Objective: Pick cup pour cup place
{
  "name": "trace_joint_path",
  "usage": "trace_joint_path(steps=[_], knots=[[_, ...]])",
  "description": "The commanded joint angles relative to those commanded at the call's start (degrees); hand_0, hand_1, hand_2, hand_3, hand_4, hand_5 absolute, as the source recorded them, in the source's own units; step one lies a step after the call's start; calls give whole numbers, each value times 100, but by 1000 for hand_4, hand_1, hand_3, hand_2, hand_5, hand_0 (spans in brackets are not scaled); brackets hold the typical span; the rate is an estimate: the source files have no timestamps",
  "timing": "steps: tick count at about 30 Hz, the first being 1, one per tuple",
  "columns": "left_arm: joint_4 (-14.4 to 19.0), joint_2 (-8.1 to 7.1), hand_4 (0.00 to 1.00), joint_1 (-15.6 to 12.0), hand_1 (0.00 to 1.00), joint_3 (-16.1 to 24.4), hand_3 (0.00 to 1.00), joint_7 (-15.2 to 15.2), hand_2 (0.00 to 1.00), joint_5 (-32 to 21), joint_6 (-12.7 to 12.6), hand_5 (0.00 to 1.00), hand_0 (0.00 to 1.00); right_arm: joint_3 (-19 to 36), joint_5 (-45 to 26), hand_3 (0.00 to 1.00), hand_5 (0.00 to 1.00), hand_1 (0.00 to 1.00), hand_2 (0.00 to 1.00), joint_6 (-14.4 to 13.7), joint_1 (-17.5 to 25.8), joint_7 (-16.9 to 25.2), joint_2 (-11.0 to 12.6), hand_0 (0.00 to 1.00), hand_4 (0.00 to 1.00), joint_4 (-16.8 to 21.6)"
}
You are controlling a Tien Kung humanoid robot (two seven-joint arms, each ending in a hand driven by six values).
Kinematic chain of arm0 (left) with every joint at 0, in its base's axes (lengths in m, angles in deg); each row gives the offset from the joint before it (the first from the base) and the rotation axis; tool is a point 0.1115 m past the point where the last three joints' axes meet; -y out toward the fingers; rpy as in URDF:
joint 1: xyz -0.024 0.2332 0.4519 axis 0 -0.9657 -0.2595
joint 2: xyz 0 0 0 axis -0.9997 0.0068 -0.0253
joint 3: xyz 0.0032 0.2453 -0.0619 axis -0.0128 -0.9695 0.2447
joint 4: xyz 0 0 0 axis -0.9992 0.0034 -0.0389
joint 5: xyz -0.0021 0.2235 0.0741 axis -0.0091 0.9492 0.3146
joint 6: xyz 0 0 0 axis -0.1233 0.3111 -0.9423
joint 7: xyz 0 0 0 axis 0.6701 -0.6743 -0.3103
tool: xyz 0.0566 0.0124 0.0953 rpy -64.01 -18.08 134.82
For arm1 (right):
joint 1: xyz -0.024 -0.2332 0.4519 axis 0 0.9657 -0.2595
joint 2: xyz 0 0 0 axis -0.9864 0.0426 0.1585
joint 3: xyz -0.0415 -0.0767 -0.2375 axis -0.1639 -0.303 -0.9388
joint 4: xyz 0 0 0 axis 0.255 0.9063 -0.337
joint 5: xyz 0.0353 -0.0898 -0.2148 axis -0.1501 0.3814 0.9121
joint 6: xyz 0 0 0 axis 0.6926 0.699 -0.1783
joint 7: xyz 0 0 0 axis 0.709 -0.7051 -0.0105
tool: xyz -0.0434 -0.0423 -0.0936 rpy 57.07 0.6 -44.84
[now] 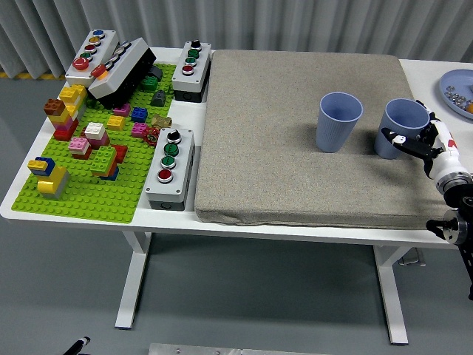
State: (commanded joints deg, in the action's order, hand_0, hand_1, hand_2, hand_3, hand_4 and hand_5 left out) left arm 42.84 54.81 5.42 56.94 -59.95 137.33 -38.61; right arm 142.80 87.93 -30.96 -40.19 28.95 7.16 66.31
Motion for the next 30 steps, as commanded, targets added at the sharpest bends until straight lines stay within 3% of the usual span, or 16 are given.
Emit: trace_joint_path(steps=[22,30], knots=[[0,-11,646,-71,835,80,793,-6,894,14,1,998,872,67,240,998,309,926,998,181,330,-340,280,943,880,607],[0,-13,646,-95,835,101,791,-5,895,6,0,998,872,196,278,998,318,927,998,223,621,-420,500,943,882,869]])
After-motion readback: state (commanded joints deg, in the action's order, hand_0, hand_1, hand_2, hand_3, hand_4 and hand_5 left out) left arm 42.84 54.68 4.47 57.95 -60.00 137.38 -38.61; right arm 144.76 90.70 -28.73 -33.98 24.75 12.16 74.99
